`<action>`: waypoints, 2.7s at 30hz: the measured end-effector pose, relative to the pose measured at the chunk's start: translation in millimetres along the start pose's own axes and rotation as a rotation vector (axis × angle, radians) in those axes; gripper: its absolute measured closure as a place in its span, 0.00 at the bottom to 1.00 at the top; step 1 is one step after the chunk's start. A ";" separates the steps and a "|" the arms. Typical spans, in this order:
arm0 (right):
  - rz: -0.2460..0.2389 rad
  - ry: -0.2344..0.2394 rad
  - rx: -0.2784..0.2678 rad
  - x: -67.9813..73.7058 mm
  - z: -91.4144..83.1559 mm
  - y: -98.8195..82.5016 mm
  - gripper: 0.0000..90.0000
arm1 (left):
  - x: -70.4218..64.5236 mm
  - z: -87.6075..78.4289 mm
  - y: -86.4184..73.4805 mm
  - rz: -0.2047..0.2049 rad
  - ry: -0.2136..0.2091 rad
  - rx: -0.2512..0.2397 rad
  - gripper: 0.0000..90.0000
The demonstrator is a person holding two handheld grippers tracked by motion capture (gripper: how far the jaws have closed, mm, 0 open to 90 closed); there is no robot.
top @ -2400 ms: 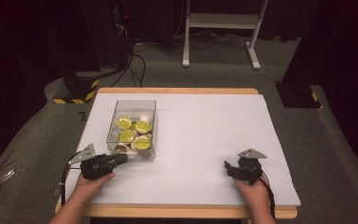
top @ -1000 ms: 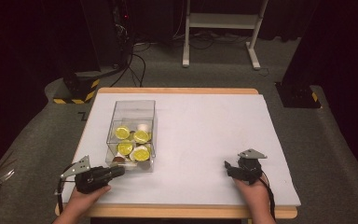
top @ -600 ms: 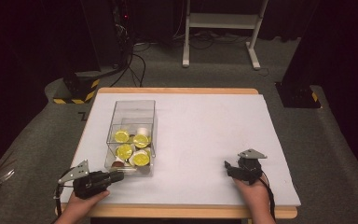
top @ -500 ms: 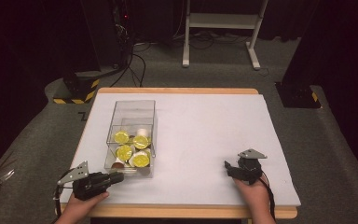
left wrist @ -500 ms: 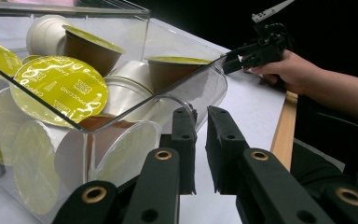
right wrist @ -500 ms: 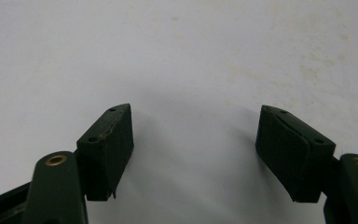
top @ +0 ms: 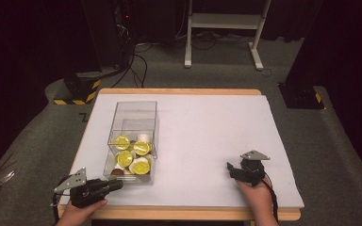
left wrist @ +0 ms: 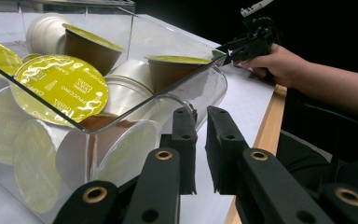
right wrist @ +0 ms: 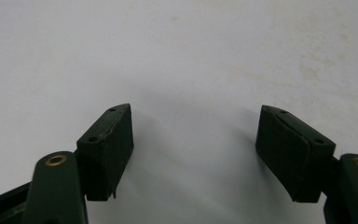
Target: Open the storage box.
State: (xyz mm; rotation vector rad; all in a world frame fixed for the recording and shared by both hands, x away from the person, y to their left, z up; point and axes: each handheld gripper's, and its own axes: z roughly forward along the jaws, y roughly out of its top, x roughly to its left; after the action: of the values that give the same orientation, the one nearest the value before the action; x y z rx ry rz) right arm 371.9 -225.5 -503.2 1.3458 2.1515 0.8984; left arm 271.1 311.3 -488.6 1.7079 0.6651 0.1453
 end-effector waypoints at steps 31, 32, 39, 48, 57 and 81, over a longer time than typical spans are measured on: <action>0.003 -0.001 0.001 0.2 -0.1 0.0 0.31 | -6.7 -20.9 0.5 0.009 0.041 -0.015 0.81; 0.000 -0.001 0.000 0.1 0.0 0.0 0.31 | -6.9 -22.6 1.2 0.005 0.045 -0.030 0.81; 0.003 -0.001 0.001 0.2 -0.1 0.0 0.31 | -5.6 -35.6 15.1 0.021 0.119 -0.091 0.82; 0.003 -0.001 0.001 0.2 -0.1 0.0 0.31 | 1.2 -35.9 32.5 0.043 0.176 -0.120 0.80; 0.001 0.000 0.000 0.0 0.0 0.0 0.31 | 13.9 -34.9 47.7 0.055 0.323 -0.129 0.74; -0.039 0.060 -0.100 20.6 -16.6 9.5 0.36 | 59.1 -20.1 9.2 -0.029 0.651 0.078 0.50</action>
State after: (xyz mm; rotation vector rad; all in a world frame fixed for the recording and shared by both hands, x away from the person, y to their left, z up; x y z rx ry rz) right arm 357.9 -208.7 -485.6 1.2395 2.1396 1.0291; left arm 314.3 357.3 -490.0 1.7231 1.1820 0.6814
